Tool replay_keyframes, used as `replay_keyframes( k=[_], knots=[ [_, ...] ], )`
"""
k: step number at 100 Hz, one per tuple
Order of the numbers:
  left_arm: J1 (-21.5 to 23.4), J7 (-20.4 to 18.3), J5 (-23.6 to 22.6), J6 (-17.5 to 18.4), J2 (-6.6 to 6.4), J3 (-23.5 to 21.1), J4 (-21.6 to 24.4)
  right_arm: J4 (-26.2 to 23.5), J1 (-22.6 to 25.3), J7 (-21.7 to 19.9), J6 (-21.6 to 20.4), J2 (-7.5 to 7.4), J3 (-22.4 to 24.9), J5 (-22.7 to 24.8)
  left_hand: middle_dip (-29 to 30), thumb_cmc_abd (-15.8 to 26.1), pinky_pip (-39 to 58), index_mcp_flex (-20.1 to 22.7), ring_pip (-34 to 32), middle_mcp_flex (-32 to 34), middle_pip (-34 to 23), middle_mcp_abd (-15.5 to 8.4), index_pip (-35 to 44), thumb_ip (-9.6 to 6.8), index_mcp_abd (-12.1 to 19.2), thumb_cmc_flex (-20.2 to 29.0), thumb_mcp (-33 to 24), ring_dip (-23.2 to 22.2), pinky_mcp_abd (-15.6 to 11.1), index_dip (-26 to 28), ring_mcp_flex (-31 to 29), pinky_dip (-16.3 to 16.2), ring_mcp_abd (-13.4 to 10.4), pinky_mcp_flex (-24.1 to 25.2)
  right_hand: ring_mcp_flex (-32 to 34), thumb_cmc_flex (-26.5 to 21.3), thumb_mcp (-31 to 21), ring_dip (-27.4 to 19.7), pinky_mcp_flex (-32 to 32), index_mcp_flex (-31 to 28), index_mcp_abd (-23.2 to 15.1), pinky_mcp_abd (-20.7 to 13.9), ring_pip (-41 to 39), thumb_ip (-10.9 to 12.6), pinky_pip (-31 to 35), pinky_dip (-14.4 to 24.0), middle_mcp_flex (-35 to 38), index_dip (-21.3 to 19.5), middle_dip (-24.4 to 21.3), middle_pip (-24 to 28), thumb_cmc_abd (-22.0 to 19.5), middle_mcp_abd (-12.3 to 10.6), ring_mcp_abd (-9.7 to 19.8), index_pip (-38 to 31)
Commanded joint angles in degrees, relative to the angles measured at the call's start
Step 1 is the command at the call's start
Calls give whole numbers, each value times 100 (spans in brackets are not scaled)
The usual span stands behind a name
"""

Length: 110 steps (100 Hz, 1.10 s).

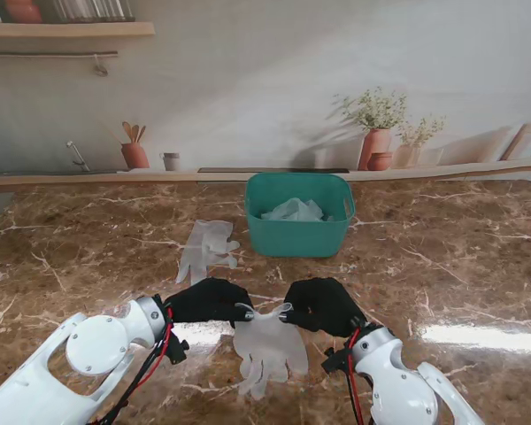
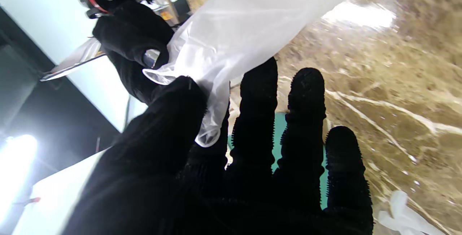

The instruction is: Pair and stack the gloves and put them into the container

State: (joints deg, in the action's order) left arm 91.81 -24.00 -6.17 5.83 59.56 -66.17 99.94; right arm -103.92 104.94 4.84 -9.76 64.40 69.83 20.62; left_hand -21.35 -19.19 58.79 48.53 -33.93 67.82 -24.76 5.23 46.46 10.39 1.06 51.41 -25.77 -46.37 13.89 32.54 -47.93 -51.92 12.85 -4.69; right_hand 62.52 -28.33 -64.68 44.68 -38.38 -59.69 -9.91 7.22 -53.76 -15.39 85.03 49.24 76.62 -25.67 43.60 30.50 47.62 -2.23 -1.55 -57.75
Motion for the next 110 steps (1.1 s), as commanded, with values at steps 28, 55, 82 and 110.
replay_keyframes(
  k=[28, 55, 82, 110],
  knots=[
    [-1034, 994, -1053, -486, 289, 919, -899, 1526, -1225, 435, 381, 231, -522, 23, 18, 39, 314, -94, -273, 236, -197, 1, 207, -174, 213, 148, 49, -104, -91, -28, -61, -156, 35, 54, -162, 62, -123, 111, 221, 50, -119, -88, -31, -123, 172, -17, -22, -1, -15, 42, -132, 13, 118, -145],
    [-1924, 1767, -1561, -657, 541, 1752, -1852, 2504, -2025, 931, 525, 316, -958, 613, 24, -106, 470, -49, -386, 336, -223, 85, 238, -89, 277, -98, -338, -42, -103, -158, -205, -136, 16, -84, -185, 79, -104, 119, 234, 71, -161, -109, -67, -130, 167, -12, -45, -34, 2, 50, -176, 2, 155, -124],
    [-2669, 2208, -1602, -678, 812, 2528, -2822, 3187, -2556, 1329, 876, 391, -1328, 989, 8, -137, 530, -60, -430, 354, -252, 41, 288, -80, 331, -165, -391, -50, -91, -193, -230, -133, -8, -136, -202, 75, -93, 130, 232, 68, -161, -148, -118, -123, 162, -10, -46, -58, 4, 51, -231, 2, 181, -106],
    [-3052, 2710, -1578, -663, 1104, 2962, -3537, 3576, -2814, 1616, 1432, 420, -1552, 1357, -4, -158, 619, -95, -470, 326, -276, -85, 333, -61, 461, -258, -477, -65, -51, -307, -186, -124, -6, -181, -234, 94, -58, 131, 245, 117, -152, -163, -149, -93, 139, -20, -60, -123, 10, 56, -317, 2, 197, -111]
  ],
)
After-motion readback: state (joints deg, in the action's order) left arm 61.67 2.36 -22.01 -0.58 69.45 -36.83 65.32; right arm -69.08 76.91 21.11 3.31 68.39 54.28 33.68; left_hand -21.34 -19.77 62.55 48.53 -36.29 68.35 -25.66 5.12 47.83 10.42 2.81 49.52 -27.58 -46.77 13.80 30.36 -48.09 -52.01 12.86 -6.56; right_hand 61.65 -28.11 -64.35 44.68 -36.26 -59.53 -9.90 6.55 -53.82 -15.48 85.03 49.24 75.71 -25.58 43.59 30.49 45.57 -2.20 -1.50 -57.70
